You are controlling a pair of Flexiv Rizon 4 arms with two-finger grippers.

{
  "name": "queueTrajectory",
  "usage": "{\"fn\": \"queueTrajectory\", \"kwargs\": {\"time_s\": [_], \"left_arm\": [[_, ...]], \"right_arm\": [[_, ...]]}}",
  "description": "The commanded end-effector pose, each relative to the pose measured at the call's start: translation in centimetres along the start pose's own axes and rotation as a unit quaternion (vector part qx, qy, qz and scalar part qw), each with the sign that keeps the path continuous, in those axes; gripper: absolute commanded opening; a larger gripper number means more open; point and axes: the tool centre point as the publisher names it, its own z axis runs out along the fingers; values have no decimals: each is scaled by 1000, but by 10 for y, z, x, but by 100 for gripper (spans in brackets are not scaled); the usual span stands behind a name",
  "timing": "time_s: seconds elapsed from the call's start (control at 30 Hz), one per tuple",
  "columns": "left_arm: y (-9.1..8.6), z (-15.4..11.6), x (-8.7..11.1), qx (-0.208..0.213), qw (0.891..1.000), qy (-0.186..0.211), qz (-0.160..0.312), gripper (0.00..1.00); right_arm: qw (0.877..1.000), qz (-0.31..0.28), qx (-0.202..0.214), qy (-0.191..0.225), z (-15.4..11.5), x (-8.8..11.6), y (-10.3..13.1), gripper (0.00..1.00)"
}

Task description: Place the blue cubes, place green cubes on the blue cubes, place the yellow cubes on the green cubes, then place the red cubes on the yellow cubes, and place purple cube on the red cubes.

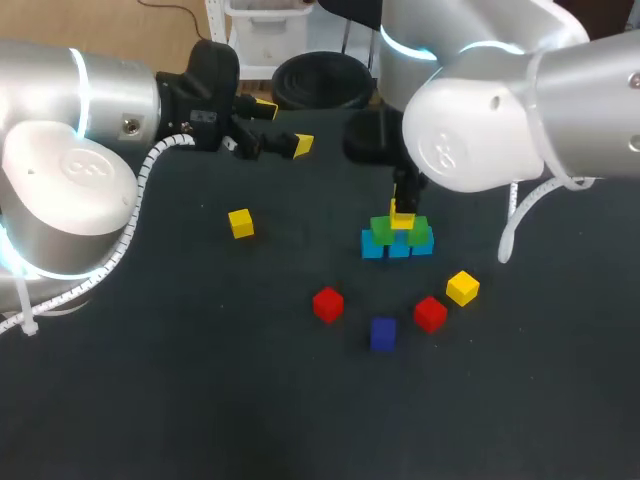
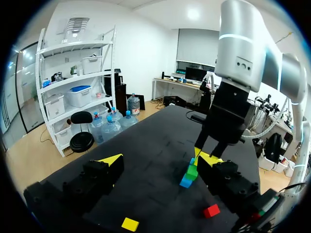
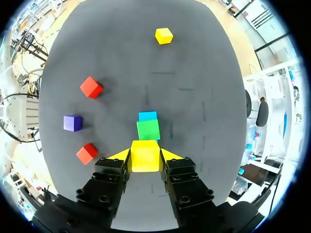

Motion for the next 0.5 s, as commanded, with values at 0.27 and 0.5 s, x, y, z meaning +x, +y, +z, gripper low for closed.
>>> {"fn": "queueTrajectory", "kwargs": {"time_s": [0.27,0.5], "left_arm": [[1,0,1,0,1000,-4,1,100],[1,0,1,0,1000,-4,1,100]], "right_arm": [[1000,-2,0,2,3,0,-4,0],[1000,-6,-1,4,5,1,-4,0]]}}
